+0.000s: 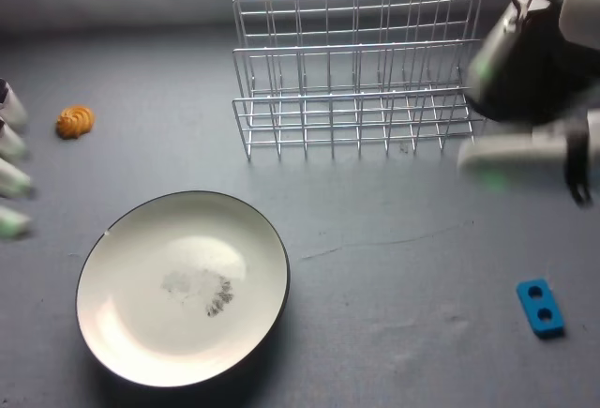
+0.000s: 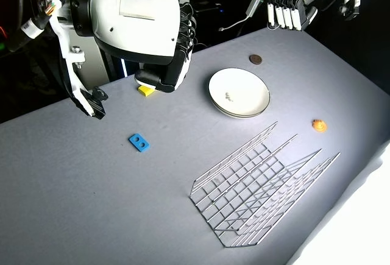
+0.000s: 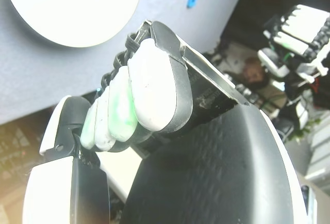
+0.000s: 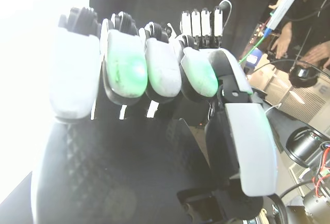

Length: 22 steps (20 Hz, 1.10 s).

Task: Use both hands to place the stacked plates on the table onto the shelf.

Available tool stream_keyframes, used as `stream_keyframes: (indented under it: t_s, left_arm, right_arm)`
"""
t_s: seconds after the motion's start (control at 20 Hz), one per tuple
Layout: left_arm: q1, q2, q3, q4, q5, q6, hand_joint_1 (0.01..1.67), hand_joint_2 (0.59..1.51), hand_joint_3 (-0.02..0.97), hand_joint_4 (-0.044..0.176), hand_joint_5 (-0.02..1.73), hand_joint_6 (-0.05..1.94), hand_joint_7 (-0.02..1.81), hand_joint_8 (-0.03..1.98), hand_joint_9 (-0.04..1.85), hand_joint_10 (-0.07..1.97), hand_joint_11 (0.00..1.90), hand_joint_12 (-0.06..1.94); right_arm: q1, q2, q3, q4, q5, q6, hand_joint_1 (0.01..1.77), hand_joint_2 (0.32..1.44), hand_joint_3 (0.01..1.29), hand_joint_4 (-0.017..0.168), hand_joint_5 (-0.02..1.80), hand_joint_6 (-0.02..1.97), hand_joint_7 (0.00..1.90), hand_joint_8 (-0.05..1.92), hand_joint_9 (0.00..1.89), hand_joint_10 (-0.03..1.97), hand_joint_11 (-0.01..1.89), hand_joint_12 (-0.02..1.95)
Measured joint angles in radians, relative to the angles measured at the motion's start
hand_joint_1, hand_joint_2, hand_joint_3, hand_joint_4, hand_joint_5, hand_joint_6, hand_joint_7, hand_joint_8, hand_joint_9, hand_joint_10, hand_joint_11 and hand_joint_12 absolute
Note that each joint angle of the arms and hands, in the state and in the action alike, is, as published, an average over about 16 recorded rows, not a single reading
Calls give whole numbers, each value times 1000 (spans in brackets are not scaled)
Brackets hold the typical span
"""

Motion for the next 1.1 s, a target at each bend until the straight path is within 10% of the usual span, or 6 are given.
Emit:
stream_keyframes:
  t_s: [0.8, 1.1]
  left_arm:
    - [-9, -15, 21, -42, -10, -4, 22, 1185, 2, 2, 23, -12, 17, -14, 16, 7, 16, -11]
    - [-23, -18, 9, -35, -46, 4, 22, 1175, 5, 2, 32, 1, 18, -14, 20, 6, 16, -12]
  right_arm:
    - [-12, -2, 0, 1, 15, -34, 1033, 852, 13, 1, 13, 16, 20, 14, 20, 4, 14, -10]
    - [-23, -3, 0, 2, 22, -42, 1050, 862, 13, 2, 13, 15, 20, 13, 22, 3, 14, -10]
